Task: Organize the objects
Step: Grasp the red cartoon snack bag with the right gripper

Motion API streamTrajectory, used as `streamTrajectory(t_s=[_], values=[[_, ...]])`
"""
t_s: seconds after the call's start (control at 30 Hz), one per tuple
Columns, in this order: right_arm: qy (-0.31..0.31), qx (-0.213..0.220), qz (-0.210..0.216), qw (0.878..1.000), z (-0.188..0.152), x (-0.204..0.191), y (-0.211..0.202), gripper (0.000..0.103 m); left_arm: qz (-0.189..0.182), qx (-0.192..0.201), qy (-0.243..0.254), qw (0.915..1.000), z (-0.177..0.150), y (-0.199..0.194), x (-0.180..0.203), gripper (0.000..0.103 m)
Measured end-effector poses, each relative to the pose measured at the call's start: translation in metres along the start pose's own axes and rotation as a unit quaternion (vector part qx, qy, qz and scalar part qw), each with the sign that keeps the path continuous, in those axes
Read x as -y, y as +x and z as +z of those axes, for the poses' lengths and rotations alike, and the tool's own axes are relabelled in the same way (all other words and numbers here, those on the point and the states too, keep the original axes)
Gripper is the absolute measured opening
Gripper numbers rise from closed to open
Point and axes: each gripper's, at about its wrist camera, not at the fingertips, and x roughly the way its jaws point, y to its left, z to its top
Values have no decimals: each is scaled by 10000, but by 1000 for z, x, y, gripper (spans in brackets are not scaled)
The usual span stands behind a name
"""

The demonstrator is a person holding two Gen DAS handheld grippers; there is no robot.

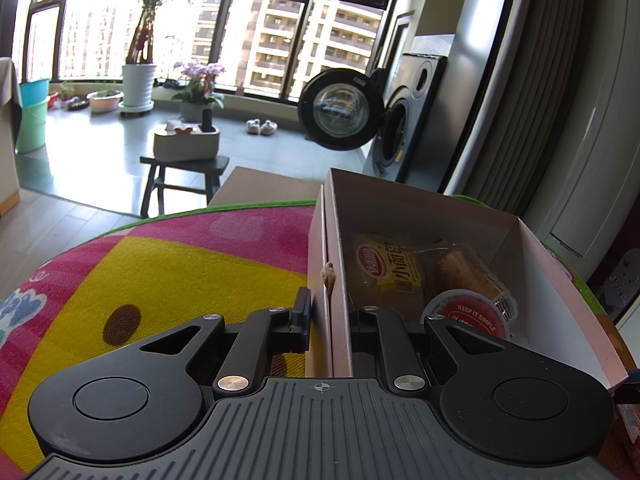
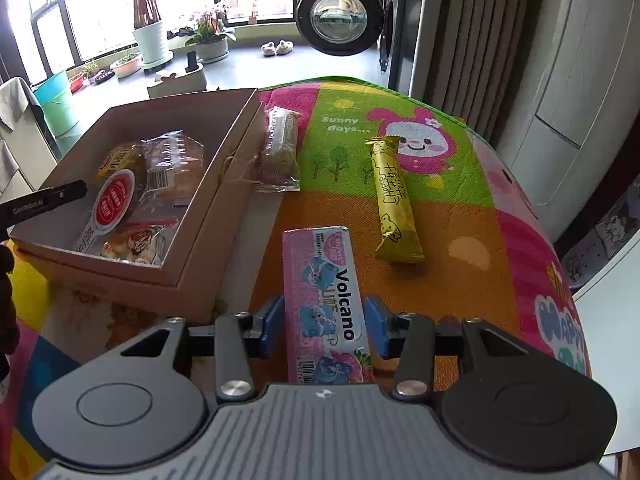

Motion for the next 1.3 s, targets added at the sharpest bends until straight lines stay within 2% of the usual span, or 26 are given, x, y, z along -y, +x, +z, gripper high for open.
streamTrajectory(t_s=[0.07,0.13,0.4,0.53,0.63,0.73,0.83,1.0,1.07,1.3], values=[[31,220,-85,9997,-10,2,-16,69,-1,-1,-1,10000,0,0,0,15],[126,355,-60,9993,-22,5,-31,76,-2,-1,-1,10000,0,0,0,15],[479,390,-253,9978,-74,14,-56,76,2,1,6,10000,0,0,0,15],[689,521,-375,9956,-81,18,-56,77,0,0,5,10000,0,0,0,15],[673,410,-408,9961,-86,16,-45,77,-4,-3,1,10000,0,0,0,15],[424,290,-432,9977,-94,4,-35,78,-3,-2,3,10000,0,0,0,15],[-137,432,-507,9977,-104,-16,-38,77,-3,-2,4,10000,0,0,0,15],[-663,396,-297,9966,-112,-32,-48,77,-2,-1,8,10000,0,0,0,15],[-547,363,-378,9971,-111,-30,-49,86,-2,-1,8,10000,0,0,0,15],[130,559,-280,9980,-99,-26,-45,89,-4,-2,7,10000,0,0,0,15]])
